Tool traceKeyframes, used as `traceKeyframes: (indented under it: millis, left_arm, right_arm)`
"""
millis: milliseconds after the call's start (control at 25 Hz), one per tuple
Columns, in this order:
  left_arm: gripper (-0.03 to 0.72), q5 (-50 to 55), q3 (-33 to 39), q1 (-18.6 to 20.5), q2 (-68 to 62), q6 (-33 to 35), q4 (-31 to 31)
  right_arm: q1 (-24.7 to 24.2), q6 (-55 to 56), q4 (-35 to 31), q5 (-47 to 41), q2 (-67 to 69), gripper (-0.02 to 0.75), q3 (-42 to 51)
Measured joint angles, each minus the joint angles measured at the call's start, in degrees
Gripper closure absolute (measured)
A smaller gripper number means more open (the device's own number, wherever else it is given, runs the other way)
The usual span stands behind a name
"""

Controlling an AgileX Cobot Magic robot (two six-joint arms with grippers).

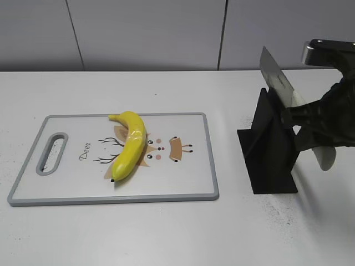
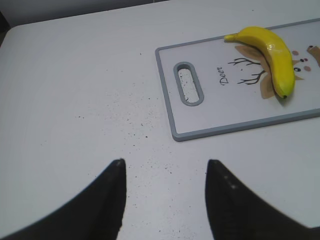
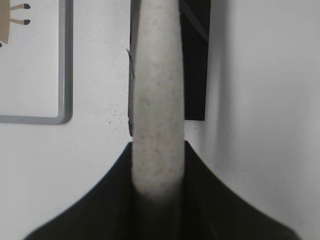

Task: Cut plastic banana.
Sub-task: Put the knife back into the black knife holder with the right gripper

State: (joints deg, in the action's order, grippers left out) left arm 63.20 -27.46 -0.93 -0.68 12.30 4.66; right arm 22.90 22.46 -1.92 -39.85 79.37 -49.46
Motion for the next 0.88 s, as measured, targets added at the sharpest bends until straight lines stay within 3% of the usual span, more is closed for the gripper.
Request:
traceKeyframes:
  millis: [880]
  left_arm:
    - [0.198, -0.02, 0.00, 0.00, 0.00, 0.00, 0.00]
  right_arm:
    - [0.00, -0.47, -1.66, -1.77, -0.19, 0.576, -1.64]
